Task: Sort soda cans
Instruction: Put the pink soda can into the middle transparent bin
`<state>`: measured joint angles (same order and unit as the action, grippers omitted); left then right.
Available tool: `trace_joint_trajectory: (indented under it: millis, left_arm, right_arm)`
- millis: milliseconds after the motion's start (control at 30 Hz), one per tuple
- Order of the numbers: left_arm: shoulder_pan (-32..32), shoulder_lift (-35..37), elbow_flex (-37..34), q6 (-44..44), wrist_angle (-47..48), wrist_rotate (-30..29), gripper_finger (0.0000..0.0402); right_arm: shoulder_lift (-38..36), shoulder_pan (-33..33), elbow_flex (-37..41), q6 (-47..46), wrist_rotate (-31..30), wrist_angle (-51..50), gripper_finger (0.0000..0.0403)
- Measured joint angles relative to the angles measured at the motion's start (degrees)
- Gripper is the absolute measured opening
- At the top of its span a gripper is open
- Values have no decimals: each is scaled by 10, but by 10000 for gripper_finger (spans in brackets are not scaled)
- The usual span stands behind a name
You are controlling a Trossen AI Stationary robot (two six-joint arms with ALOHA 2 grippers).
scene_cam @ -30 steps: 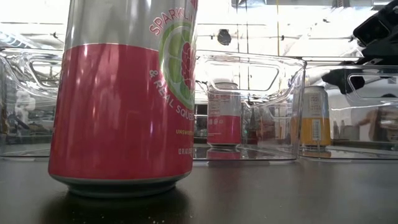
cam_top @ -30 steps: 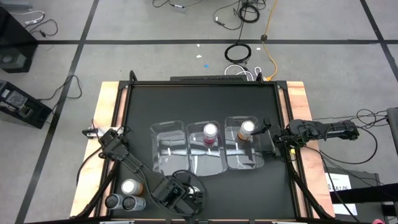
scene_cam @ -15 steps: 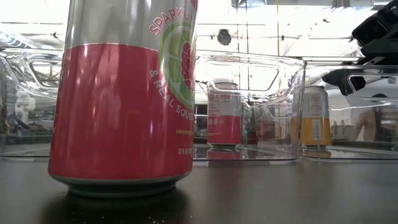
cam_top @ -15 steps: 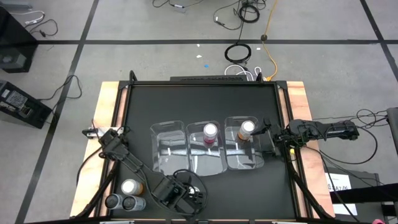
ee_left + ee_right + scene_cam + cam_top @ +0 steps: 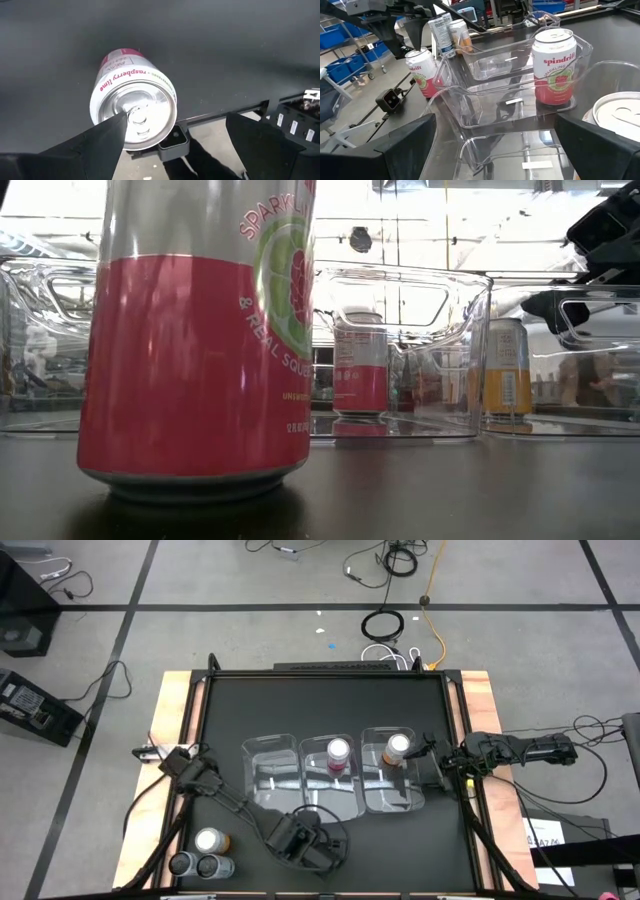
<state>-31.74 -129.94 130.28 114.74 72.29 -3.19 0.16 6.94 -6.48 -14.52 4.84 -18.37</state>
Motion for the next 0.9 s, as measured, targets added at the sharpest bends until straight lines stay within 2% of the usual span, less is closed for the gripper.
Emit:
trace_joint_trajectory:
  millis: [633,900]
  left_arm:
    - [7,11,0,-16,-11,16,352]
    - [10,11,47,-29,54,32,352]
  right_arm:
    - [0,0,0,2,0,-1,398]
    - [0,0,0,2,0,-1,398]
